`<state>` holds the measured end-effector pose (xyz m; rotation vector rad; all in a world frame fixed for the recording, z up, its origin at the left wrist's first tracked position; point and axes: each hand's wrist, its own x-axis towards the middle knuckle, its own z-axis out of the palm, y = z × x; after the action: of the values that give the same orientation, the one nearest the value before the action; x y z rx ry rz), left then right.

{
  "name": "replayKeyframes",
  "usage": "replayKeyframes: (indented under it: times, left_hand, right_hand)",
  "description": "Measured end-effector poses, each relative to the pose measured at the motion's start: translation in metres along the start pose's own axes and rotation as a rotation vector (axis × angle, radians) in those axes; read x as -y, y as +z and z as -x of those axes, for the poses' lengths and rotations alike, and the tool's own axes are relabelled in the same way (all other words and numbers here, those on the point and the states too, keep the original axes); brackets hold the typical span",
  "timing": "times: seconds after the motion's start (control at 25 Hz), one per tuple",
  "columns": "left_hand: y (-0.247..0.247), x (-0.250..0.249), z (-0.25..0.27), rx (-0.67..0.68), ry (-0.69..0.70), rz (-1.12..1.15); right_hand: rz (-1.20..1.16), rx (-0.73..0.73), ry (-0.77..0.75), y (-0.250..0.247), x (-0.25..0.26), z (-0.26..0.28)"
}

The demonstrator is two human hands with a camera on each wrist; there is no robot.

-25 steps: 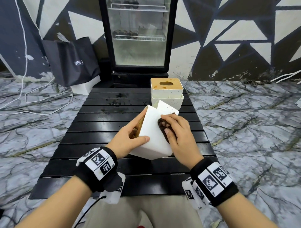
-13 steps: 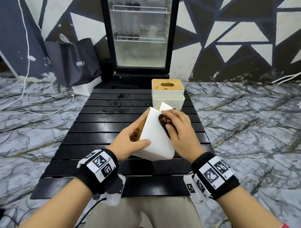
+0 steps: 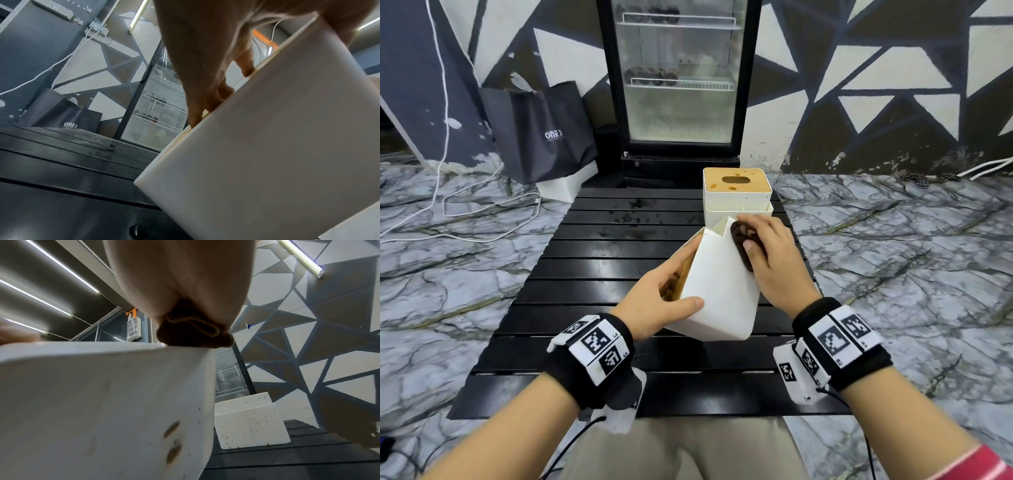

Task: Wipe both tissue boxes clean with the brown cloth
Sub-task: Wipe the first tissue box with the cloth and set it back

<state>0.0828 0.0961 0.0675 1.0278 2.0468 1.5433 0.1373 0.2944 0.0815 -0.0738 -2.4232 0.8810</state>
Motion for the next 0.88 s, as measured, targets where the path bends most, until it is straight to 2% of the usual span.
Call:
replayKeyframes:
  times: [0.12,0.2,0.4,0.56,0.88]
  left_hand:
    - [0.002,-0.001,-0.002,0.021,0.002,-0.015]
    - [0.002,-0.002,-0.003,0.024,0.0,-0.015]
    - [0.001,0.0,-0.003,0.027,0.002,0.016]
    - [0.003,0.0,-0.006,0.021,0.006,0.019]
    - [-0.001,0.002,-0.008,0.044,-0.004,0.047]
  right_hand:
    - [-0.023,0.015,0.107,-0.007,-0.002,-0.013]
    - [-0.016,0.03,0.115,-0.006,0.003,-0.017]
    - [0.022,0.032,0.01,0.007,0.017,0.0]
    - [-0.016,0.041,-0.021,0.013,0.021,0.016]
    - [-0.065,0.057,-0.191,0.023,0.028,0.057]
